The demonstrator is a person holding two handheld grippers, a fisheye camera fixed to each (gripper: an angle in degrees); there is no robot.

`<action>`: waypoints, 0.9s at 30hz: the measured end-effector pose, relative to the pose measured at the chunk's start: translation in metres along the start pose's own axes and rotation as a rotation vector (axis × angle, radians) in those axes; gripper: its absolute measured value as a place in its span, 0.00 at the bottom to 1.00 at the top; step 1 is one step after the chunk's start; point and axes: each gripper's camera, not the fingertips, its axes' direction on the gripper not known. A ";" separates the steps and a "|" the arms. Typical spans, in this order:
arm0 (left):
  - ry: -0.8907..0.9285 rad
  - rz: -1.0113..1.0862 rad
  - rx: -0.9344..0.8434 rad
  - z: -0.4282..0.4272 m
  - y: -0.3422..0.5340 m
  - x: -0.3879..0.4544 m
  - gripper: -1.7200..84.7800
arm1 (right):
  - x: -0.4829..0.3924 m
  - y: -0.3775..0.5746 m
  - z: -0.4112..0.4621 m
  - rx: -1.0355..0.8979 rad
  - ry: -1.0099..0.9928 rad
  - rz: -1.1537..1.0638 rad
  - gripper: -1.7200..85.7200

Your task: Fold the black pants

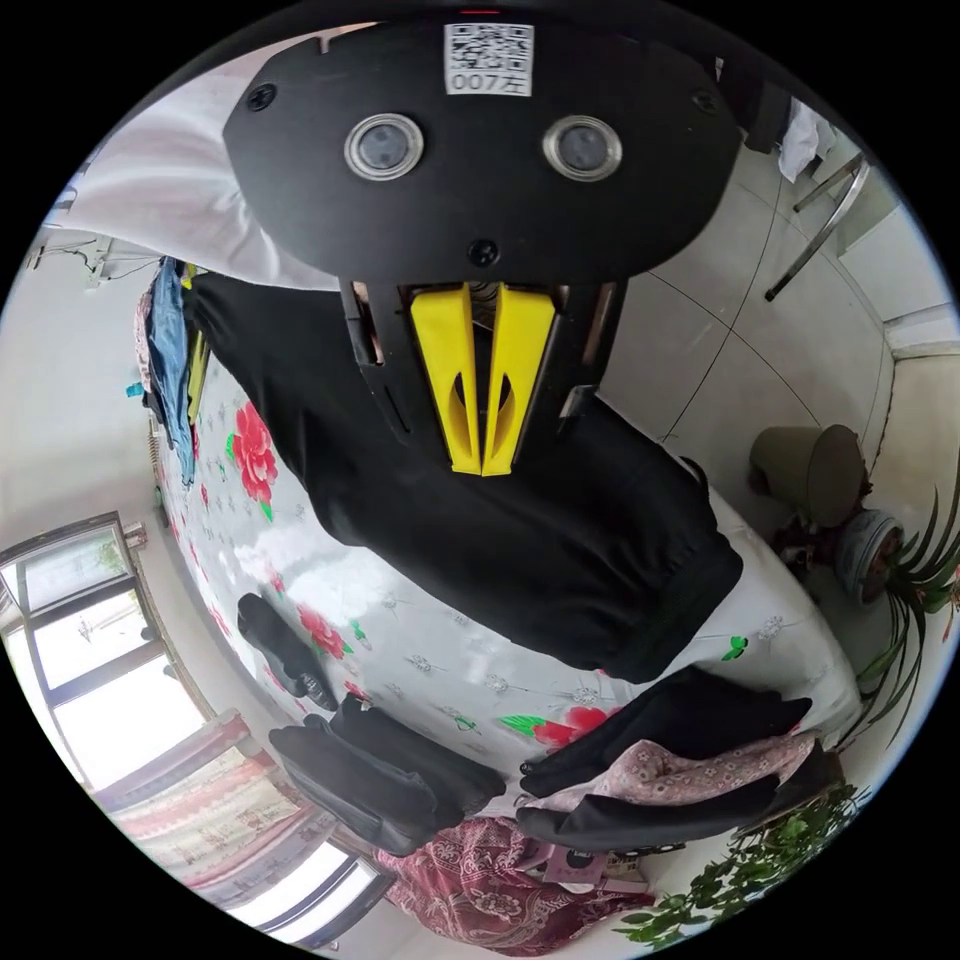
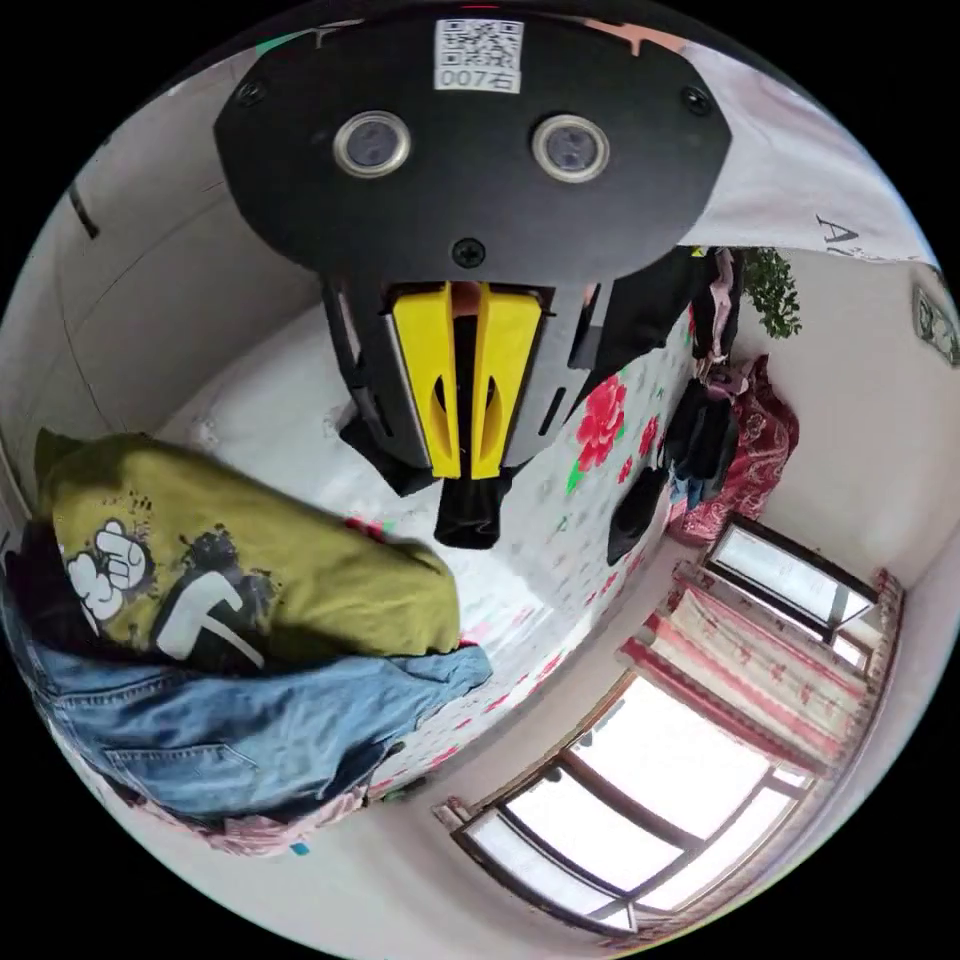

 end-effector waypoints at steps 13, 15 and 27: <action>0.066 -0.233 0.074 -0.021 0.004 -0.049 0.04 | 0.067 0.073 0.035 -0.031 -0.259 0.225 0.12; 0.087 -0.292 0.103 -0.026 0.006 -0.063 0.06 | 0.053 0.071 0.052 -0.047 -0.232 0.196 0.12; 0.307 -0.520 0.293 -0.035 0.011 -0.151 0.14 | -0.115 0.013 0.075 -0.074 -0.077 -0.274 0.02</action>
